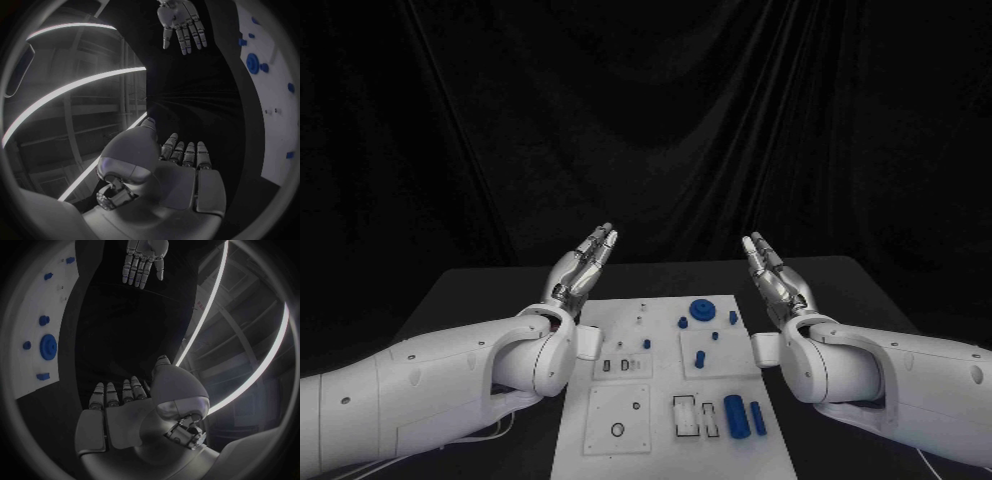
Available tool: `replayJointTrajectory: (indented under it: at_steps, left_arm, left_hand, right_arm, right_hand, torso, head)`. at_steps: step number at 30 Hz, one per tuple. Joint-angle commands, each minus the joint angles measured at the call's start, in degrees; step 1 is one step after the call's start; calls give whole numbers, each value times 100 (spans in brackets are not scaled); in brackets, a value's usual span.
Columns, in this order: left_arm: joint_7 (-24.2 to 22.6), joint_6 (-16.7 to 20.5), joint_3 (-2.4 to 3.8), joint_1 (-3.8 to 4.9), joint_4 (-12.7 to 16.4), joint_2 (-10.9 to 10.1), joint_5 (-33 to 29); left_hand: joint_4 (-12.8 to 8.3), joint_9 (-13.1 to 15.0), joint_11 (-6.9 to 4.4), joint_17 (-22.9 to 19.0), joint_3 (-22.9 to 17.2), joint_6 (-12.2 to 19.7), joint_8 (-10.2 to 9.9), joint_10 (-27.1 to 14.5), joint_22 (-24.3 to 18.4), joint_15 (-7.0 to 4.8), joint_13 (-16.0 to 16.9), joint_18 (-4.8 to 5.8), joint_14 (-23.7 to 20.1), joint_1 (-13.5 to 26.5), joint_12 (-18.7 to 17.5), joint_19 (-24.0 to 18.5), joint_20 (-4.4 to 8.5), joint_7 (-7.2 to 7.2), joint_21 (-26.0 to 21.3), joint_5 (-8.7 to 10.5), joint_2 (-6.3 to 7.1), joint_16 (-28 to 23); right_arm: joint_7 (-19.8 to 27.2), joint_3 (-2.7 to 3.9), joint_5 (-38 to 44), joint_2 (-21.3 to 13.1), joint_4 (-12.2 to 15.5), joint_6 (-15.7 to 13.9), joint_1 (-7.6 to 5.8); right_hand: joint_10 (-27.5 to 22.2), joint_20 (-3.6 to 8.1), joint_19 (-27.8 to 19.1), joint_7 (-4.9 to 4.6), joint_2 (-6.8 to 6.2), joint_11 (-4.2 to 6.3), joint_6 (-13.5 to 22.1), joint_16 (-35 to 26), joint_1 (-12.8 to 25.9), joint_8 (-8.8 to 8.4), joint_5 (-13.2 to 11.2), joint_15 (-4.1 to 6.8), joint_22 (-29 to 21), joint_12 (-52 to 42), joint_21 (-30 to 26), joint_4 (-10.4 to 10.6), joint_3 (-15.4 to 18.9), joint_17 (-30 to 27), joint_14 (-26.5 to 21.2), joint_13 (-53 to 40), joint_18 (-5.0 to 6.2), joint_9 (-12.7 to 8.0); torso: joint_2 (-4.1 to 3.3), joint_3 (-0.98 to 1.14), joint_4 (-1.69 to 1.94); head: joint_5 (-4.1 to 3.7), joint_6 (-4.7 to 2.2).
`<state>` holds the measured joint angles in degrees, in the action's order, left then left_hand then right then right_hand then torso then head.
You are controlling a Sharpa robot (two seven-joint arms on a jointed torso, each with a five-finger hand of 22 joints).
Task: Assemble the parts on the task board
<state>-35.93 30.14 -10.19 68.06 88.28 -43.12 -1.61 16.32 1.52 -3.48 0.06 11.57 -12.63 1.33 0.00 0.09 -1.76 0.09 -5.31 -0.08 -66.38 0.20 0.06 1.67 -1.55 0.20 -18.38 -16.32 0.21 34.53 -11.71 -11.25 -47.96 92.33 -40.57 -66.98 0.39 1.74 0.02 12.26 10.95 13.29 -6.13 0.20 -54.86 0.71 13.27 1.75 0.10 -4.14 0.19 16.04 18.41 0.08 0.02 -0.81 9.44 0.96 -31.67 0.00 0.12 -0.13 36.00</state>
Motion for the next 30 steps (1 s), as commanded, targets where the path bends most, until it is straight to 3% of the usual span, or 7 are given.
replayJointTrajectory:
  at_steps: [1,8,9,12,17,22,30]
  left_arm:
    - [-999,-984,-84,110,-19,32,-177]
    - [-1172,-1219,-194,199,-37,52,-211]
    - [-795,-2032,-195,174,-164,-64,-210]
    - [-715,-2163,-195,174,-176,-131,-210]
    - [-654,-2272,-195,175,-210,-236,-92]
    - [-595,-2269,-195,177,-199,-411,312]
    - [-309,-2353,-195,193,27,-744,539]
  left_hand:
    - [51,2,-91,-6,15,10,15,0,-9,-235,-9,-86,8,-119,-20,-6,25,-36,-20,-17,-37,-21]
    - [54,-30,-233,-6,-8,379,-16,0,-9,-110,-9,-220,8,-65,-20,-6,-243,-228,-20,106,-45,-21]
    - [54,-30,-236,-6,-13,388,-15,0,-9,-88,-9,-238,8,-60,-20,-6,-293,-236,-20,108,-45,-21]
    - [51,-32,-233,-6,-98,428,-16,0,1,95,-9,-311,8,-127,-20,6,-1399,-230,-8,36,-44,-21]
    - [46,-21,-110,-6,-160,344,-6,0,-3,277,-9,-361,8,-278,-20,2,-1428,-129,-12,-101,-37,-21]
    - [41,-11,-30,-6,-210,246,5,0,-2,334,-9,-414,8,-501,-20,3,-1379,-49,-12,-292,-24,-21]
    - [19,0,154,-6,-299,131,18,0,10,458,-9,-485,8,-1152,-20,17,-1408,126,1,-905,19,-21]
  right_arm:
    - [309,-9,-414,-12,28,237,-26]
    - [309,-9,-414,-12,28,237,-26]
    - [-36,-9,308,-64,-154,966,-27]
    - [-132,-9,678,-78,-219,1237,-31]
    - [-302,-8,1077,-76,-328,1527,-72]
    - [-545,-8,1771,-69,-432,1638,-231]
    - [-1766,-8,3509,-54,-577,2096,-749]
  right_hand:
    - [-18,225,-2,-41,-63,-318,-97,-20,-394,36,77,944,-10,-63,-19,53,76,-8,-2,-10,81,12]
    - [-24,-646,59,-99,-114,-699,-100,-20,-534,38,101,-37,36,-99,40,54,13,-8,-2,-13,60,14]
    - [-23,-676,62,-107,-117,-721,-103,-20,-546,38,103,-74,37,-107,43,55,9,-8,-2,-14,57,14]
    - [21,-1261,330,-464,-176,-1150,-209,228,-1189,52,847,-782,139,-311,222,-3,-175,90,207,-42,-54,29]
    - [242,-1721,1056,-990,-268,-1724,-697,891,-1569,156,999,-1293,325,-870,620,13,-225,257,971,-117,-84,95]
    - [651,-1850,3172,-1362,-450,-2129,-1022,2062,-2302,281,1410,-1620,657,-1525,1516,-115,-337,403,2988,-172,-277,123]
    - [1155,-1818,3972,-1456,-408,-2226,-1211,2150,-2965,339,1736,-1438,574,-2032,1555,-493,-581,432,3941,-222,-134,142]
  torso:
    - [-1,-1,1]
    - [-1,-1,1]
    - [10,-3,11]
    - [10,-6,3]
    - [13,-6,6]
    - [14,-5,9]
    - [10,-6,14]
  head:
    - [0,-1]
    - [0,-1]
    - [-63,253]
    - [-71,296]
    - [-47,409]
    - [-42,511]
    - [-61,721]
